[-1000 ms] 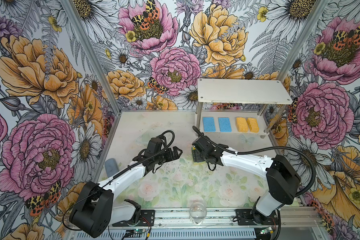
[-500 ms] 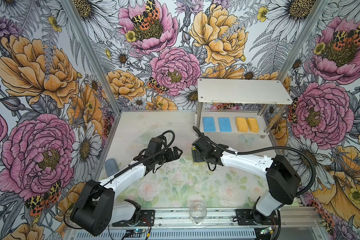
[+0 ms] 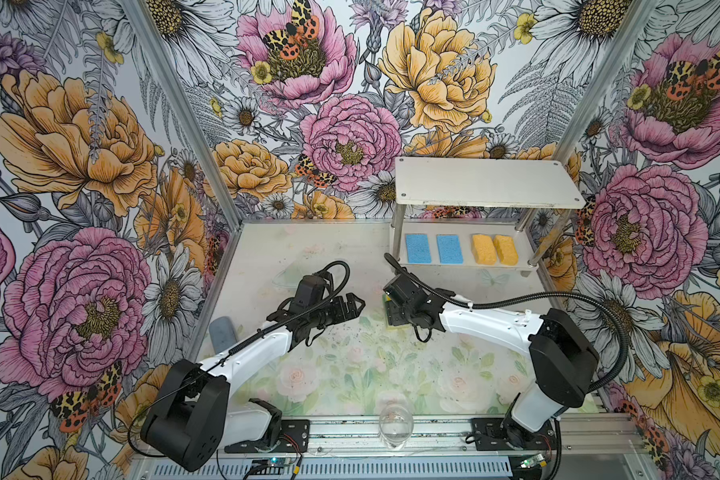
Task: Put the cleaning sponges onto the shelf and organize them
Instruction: 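Lift the yellow-green sponge off the stack with the right gripper, then carry the yellow-green sponge up over the top shelf with the right gripper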
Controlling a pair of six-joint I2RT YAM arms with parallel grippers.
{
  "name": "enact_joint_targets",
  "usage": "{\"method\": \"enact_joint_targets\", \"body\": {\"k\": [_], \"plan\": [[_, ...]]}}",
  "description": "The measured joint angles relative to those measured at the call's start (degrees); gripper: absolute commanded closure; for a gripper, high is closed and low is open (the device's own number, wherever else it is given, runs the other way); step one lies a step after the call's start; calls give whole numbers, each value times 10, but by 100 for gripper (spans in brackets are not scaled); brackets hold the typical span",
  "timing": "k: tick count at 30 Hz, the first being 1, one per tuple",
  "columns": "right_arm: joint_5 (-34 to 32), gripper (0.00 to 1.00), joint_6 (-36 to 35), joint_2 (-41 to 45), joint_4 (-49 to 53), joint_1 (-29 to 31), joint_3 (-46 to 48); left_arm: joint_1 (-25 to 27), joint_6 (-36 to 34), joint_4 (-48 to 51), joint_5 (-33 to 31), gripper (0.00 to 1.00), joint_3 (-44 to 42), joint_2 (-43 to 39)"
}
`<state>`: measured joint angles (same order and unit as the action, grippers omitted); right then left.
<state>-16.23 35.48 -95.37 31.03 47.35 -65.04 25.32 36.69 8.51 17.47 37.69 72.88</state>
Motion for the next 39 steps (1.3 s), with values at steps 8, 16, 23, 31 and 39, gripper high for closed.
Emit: {"method": "enact_joint_targets", "body": {"k": [8,16,23,31,39], "plan": [[5,41,-5,0,0,0,0,0,0,0,0,1,0,0],[28,45,-17,12,1,-5,0,-1,1,0,0,1,-4,0],[62,46,-31,29,3,-13,0,-1,4,-1,0,1,-4,0],[82,48,-37,30,5,-38,0,-1,4,-7,0,1,-6,0],[131,50,-57,64,9,-68,0,-4,4,-7,0,1,-6,0]]}}
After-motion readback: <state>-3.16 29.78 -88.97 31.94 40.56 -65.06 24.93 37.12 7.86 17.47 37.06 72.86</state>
